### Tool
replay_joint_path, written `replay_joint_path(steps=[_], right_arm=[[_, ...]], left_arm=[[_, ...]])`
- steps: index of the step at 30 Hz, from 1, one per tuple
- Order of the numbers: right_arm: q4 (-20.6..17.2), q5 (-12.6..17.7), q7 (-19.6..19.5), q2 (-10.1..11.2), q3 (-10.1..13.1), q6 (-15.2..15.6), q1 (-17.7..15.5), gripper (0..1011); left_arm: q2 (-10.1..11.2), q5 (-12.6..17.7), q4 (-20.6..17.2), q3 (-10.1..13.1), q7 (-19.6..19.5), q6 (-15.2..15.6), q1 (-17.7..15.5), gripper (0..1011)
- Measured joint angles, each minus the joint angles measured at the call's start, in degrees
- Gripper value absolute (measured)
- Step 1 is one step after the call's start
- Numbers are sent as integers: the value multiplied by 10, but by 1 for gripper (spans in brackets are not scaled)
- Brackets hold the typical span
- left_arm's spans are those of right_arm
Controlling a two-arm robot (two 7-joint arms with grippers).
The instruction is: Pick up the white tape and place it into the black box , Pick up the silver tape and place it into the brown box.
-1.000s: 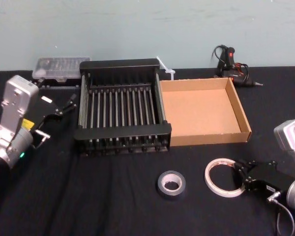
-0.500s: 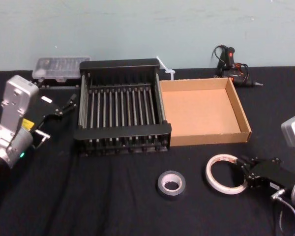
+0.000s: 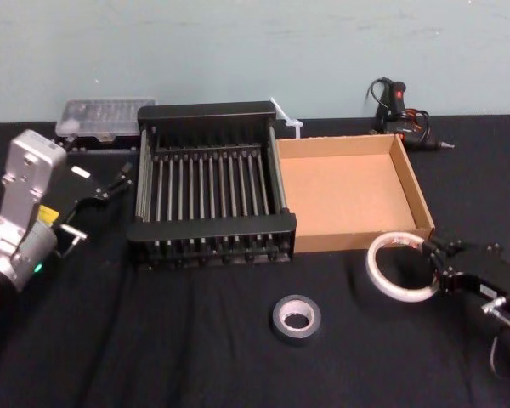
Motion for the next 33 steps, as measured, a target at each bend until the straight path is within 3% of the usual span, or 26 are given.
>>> replay_joint_path(steps=[17,33], right_arm=[[35,-19,-21,-23,-5,13,56,86],[67,-45,1,-49,-48,3,134,85]], left_arm=[[0,0,0,0,0,0,0,1001],[0,0,0,0,0,0,0,1001]])
